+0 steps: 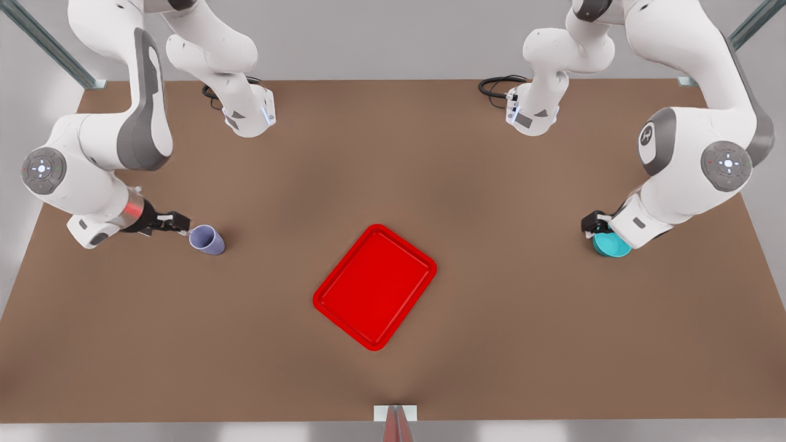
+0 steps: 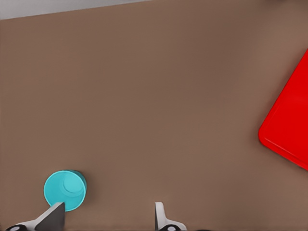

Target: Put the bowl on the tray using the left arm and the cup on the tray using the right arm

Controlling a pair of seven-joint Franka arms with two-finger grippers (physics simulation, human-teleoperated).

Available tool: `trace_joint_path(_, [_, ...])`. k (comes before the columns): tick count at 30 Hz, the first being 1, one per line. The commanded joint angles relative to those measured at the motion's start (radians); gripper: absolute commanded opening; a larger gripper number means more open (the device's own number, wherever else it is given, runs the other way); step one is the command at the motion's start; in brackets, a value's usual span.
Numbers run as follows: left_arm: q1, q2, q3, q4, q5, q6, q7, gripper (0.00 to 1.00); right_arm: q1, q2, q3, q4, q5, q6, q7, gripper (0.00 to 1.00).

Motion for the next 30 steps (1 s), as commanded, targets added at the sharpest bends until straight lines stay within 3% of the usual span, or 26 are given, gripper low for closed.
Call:
trace_joint_path(1, [0.0,0.002,0.0,0.0,0.009,0.0,0.001,1.0,0.006,0.0,0.0,0.0,0.0,0.001,0.0,1.0])
trace_joint_path(3, [0.009,0.028,0.003,-0.039,0.014,0.015,-0.006,1.0,0.006,0.0,-0.001,0.0,0.0,-0.001,0.008,1.0])
trace_joint_path(6, [0.294,0.206,0.006,-0.069,-0.173,0.089,0.108,1.0,0.008,0.018,0.0,0.012,0.0,0.001,-0.004,1.0])
trace_joint_path(7, [0.408,0.259,0.006,-0.087,-0.175,0.089,0.366,1.0,0.009,0.02,0.0,0.015,0.0,-0.001,-0.004,1.0])
trace_joint_path(10, [0.526,0.286,0.009,-0.214,-0.167,0.195,0.642,1.0,0.008,0.02,0.0,0.017,0.0,-0.03,0.008,1.0])
trace_joint_path(16, [0.546,0.325,0.015,-0.382,-0.202,0.356,0.659,1.0,0.006,0.026,-0.001,0.017,0.002,-0.031,-0.003,1.0])
trace_joint_path(24, [0.548,0.381,0.015,-0.4,-0.201,0.391,0.699,1.0,0.006,0.028,-0.001,0.015,0.002,-0.031,-0.006,1.0])
trace_joint_path(25, [0.548,0.383,0.015,-0.4,-0.201,0.393,0.696,0.88,0.006,0.028,-0.001,0.015,0.002,-0.031,-0.006,1.0])
trace_joint_path(26, [0.548,0.384,0.015,-0.4,-0.201,0.393,0.693,0.58,0.005,0.028,-0.001,0.015,0.002,-0.031,-0.009,1.0])
trace_joint_path(27, [0.548,0.384,0.015,-0.4,-0.201,0.393,0.689,0.37,0.005,0.028,-0.001,0.015,0.002,-0.031,-0.009,1.0])
trace_joint_path(30, [0.548,0.397,0.015,-0.398,-0.202,0.396,0.681,0.31,0.003,0.028,-0.001,0.015,0.002,-0.031,-0.009,1.0])
